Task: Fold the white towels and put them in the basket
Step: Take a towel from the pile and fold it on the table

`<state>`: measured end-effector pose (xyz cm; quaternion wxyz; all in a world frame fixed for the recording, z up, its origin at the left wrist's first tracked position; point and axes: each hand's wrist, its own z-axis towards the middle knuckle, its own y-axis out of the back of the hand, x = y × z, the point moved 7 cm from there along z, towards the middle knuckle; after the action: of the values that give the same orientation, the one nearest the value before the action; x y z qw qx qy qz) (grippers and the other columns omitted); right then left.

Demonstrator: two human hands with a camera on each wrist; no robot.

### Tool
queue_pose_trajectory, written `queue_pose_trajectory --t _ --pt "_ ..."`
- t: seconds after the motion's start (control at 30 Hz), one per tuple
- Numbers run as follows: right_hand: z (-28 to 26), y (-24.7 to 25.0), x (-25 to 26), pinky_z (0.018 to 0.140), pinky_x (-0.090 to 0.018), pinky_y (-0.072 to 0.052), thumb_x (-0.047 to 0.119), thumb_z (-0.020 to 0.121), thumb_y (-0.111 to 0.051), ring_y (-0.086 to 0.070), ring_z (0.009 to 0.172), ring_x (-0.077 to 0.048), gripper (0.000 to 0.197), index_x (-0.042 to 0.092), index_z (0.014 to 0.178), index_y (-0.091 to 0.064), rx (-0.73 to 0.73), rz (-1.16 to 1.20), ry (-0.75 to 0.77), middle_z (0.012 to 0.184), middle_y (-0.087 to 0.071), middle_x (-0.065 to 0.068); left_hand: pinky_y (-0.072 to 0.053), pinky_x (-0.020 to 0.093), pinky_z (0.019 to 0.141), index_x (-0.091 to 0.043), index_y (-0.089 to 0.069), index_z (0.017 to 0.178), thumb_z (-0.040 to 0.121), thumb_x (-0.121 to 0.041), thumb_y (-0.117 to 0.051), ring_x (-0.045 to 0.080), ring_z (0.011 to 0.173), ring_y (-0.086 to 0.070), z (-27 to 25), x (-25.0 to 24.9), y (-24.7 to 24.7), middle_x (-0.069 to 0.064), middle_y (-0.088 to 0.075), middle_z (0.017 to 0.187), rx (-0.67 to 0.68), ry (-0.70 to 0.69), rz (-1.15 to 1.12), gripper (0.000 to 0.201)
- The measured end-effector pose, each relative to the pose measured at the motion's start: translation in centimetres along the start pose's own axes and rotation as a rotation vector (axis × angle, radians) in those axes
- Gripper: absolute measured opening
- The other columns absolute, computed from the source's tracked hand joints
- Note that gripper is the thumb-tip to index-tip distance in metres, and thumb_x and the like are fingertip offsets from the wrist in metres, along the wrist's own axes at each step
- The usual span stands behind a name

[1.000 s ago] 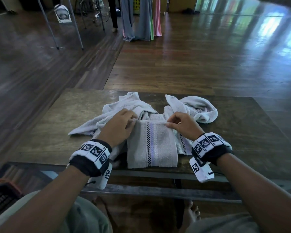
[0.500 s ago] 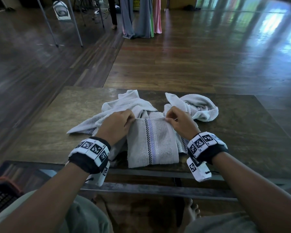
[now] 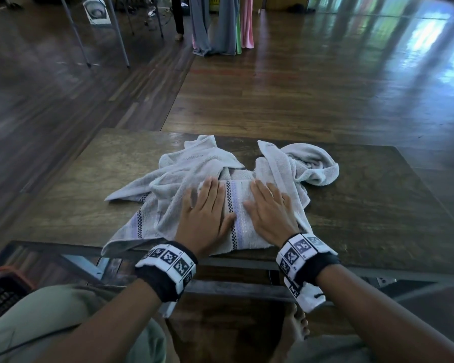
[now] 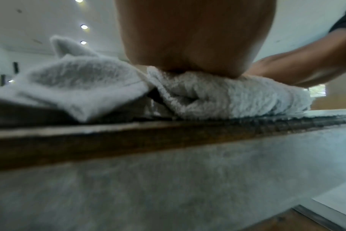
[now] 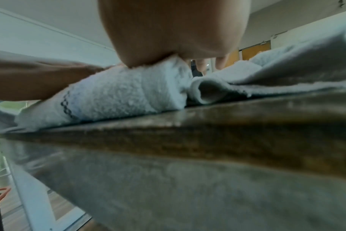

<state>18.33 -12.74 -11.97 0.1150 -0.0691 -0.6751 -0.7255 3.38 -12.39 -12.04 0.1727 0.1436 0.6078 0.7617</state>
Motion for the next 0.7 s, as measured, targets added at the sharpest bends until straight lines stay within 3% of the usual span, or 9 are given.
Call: queue_pose_trajectory --t 0.07,0.13,0.27,0.37,0.4,0.47,0.57,0.63,0.7 --pt "-0.1 -1.3 0.0 0.115 -0.046 -0.006 0.051 0.096 -0.016 0.001 0.145 -0.019 0.062 0.021 0.149 -0.006 0.071 -0.047 -0.009 0.159 -0.003 0.005 -0.002 0.054 0.114 -0.008 -0.022 0.147 0.094 -0.056 -0.019 0.024 0.145 -0.015 0.0 0.7 -0.8 0.011 -0.021 0.155 0.019 0.030 0.009 0.071" --pt "0.0 -1.9 -0.1 0.115 -0.047 0.002 0.052 0.096 -0.013 0.009 0.146 -0.018 0.063 0.022 0.150 0.001 0.105 -0.080 -0.011 0.159 0.005 0.006 0.008 0.054 0.113 -0.009 -0.016 0.148 0.093 -0.059 -0.019 0.022 0.146 -0.006 0.1 1.2 -1.3 0.011 -0.013 0.157 0.016 0.058 0.002 0.075" --pt "0.4 -2.1 -0.3 0.115 -0.047 0.009 0.051 0.097 -0.010 0.016 0.144 -0.016 0.062 0.024 0.149 0.009 0.152 -0.088 -0.019 0.158 0.013 0.009 0.011 0.056 0.112 -0.008 -0.012 0.149 0.090 -0.061 -0.021 0.021 0.146 0.001 0.3 1.8 -1.2 0.010 -0.007 0.158 -0.011 0.107 -0.008 0.079" --pt "0.4 -1.2 -0.7 0.114 -0.048 0.003 0.045 0.099 -0.016 0.007 0.145 -0.018 0.058 0.024 0.150 0.001 0.151 -0.043 -0.039 0.158 0.006 0.009 0.014 0.054 0.112 -0.012 -0.004 0.149 0.090 -0.062 -0.012 0.022 0.146 0.009 0.2 2.8 -1.2 0.010 0.003 0.158 -0.004 0.158 -0.046 0.078" --pt "0.3 -0.7 -1.1 0.113 -0.047 -0.001 0.042 0.099 -0.020 -0.001 0.144 -0.019 0.056 0.024 0.150 -0.006 0.127 -0.020 -0.059 0.158 -0.001 0.008 0.010 0.055 0.113 -0.014 -0.007 0.149 0.091 -0.058 -0.012 0.022 0.146 0.006 0.1 3.2 -0.9 0.012 0.001 0.158 -0.019 0.176 -0.059 0.074" --pt "0.1 0.3 -2.2 0.109 -0.045 -0.010 0.043 0.097 -0.032 -0.018 0.136 -0.021 0.049 0.025 0.143 -0.031 0.083 0.057 -0.141 0.151 -0.025 0.004 -0.010 0.054 0.111 -0.018 -0.021 0.147 0.092 -0.049 -0.018 0.025 0.143 -0.013 -0.3 3.8 0.0 0.013 -0.019 0.154 -0.056 0.212 -0.098 0.063" --pt "0.0 0.6 -3.8 0.102 -0.045 -0.024 0.053 0.086 -0.048 -0.043 0.116 -0.020 0.033 0.029 0.099 -0.066 0.061 0.259 -0.279 0.102 -0.057 0.009 -0.032 0.045 0.093 -0.019 -0.041 0.138 0.093 -0.040 -0.034 0.029 0.113 -0.042 -1.1 4.5 1.6 0.013 -0.050 0.121 -0.167 0.274 -0.186 0.051" --pt "0.2 0.3 -4.3 0.095 -0.050 -0.035 0.065 0.072 -0.046 -0.057 0.092 -0.017 0.040 0.030 0.070 -0.065 0.087 0.362 -0.314 0.071 -0.059 0.015 -0.039 0.041 0.088 -0.018 -0.048 0.131 0.093 -0.033 -0.044 0.028 0.105 -0.053 -1.7 4.7 2.3 0.009 -0.058 0.110 -0.203 0.315 -0.344 0.041" --pt "0.5 -0.5 -4.8 0.091 -0.054 -0.042 0.069 0.064 -0.045 -0.056 0.073 -0.014 0.046 0.026 0.060 -0.063 0.140 0.458 -0.360 0.059 -0.056 0.011 -0.041 0.032 0.074 -0.018 -0.049 0.118 0.091 -0.033 -0.049 0.022 0.091 -0.057 -2.0 5.1 2.4 0.001 -0.059 0.097 -0.195 0.403 -0.543 0.030"
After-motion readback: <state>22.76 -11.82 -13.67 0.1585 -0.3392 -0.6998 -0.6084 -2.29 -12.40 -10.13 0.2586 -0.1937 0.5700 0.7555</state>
